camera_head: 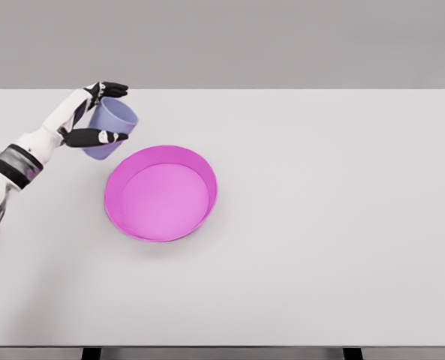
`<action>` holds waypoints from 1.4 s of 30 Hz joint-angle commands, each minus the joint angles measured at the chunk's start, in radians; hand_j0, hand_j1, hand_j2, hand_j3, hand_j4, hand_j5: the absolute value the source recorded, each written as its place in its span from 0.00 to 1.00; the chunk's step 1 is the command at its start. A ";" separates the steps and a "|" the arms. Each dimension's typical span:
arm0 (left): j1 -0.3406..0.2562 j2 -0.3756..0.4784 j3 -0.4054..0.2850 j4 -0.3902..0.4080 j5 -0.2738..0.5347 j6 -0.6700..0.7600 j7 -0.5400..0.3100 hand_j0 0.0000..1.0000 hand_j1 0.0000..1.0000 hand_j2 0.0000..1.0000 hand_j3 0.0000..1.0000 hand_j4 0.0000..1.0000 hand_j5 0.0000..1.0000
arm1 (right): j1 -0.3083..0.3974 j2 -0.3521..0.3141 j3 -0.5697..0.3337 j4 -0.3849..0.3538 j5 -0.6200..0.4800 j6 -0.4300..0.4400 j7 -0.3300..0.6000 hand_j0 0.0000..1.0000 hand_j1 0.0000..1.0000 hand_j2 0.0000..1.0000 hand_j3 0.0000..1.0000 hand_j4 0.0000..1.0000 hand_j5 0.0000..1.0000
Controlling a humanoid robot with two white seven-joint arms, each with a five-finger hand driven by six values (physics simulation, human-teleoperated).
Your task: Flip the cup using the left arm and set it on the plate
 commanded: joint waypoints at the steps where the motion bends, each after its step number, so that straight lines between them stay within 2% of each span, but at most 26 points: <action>1: 0.000 -0.007 0.005 -0.026 0.005 -0.001 0.000 0.76 0.76 0.76 0.76 0.76 0.76 | 0.000 0.000 0.000 0.000 0.000 0.000 0.000 1.00 1.00 1.00 1.00 1.00 1.00; 23: 0.064 -0.024 0.023 -0.219 0.003 -0.009 0.000 0.76 0.76 0.76 0.76 0.76 0.76 | 0.000 0.000 0.000 0.001 0.000 0.000 0.000 1.00 1.00 1.00 1.00 1.00 1.00; 42: 0.149 -0.025 0.010 -0.305 0.005 -0.065 0.000 0.76 0.76 0.76 0.76 0.76 0.76 | 0.000 0.000 0.000 0.001 0.000 0.000 0.000 1.00 1.00 1.00 1.00 1.00 1.00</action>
